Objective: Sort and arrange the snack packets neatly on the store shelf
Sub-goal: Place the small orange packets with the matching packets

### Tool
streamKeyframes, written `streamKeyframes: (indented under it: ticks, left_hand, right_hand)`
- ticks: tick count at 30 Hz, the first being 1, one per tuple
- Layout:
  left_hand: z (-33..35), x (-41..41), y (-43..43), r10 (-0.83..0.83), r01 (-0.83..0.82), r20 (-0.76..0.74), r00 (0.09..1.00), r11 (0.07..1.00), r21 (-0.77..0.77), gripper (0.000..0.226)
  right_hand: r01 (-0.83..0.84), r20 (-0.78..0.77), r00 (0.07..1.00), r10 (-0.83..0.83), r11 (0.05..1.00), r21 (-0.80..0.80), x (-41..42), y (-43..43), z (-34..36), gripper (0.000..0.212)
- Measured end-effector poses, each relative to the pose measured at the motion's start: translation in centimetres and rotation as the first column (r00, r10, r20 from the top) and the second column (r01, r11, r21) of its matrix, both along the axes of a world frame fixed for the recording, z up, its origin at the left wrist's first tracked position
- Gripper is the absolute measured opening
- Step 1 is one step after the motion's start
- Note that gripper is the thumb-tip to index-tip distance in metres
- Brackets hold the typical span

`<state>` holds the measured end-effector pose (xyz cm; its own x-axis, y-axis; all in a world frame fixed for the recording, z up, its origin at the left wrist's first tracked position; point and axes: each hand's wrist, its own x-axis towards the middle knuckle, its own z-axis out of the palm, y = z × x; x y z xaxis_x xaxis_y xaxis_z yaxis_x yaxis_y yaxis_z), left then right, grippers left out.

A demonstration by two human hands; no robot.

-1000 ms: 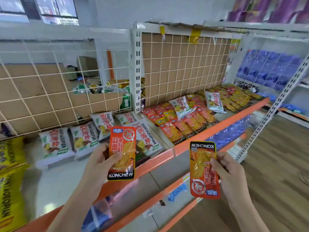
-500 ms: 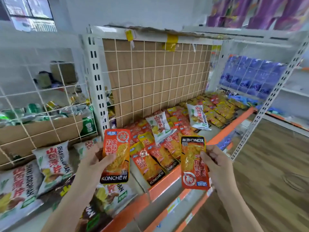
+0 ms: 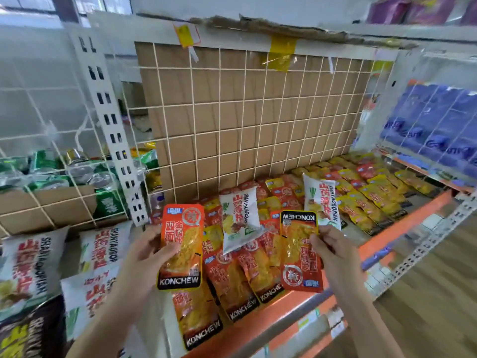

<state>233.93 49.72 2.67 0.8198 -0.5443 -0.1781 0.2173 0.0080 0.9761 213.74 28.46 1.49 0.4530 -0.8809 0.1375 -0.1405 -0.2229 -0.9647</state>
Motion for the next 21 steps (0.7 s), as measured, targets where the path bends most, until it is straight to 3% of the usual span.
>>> streamKeyframes:
  ticks: [8, 15, 21]
  left_hand:
    - [-1.5, -3.5, -3.8, 0.187, -0.187, -0.009, 0.982, 0.981, 0.055, 0.02]
    - [-4.3, -6.3, -4.6, 0.278, -0.318, 0.179, 0.944, 0.911, 0.263, 0.038]
    - [-5.6, -7.2, -4.0, 0.25, -0.36, 0.308, 0.918, 0.851, 0.383, 0.047]
  right_hand:
    - [-0.193, -0.054, 0.979, 0.195, 0.981, 0.031, 0.2, -8.0, -1.6, 0.008]
    - [-0.37, -0.24, 0.904, 0.353, 0.929, -0.027, 1.7, -11.2, -3.8, 0.012]
    - [-0.467, -0.312, 0.85, 0.424, 0.881, -0.075, 3.0, -10.7, -3.6, 0.008]
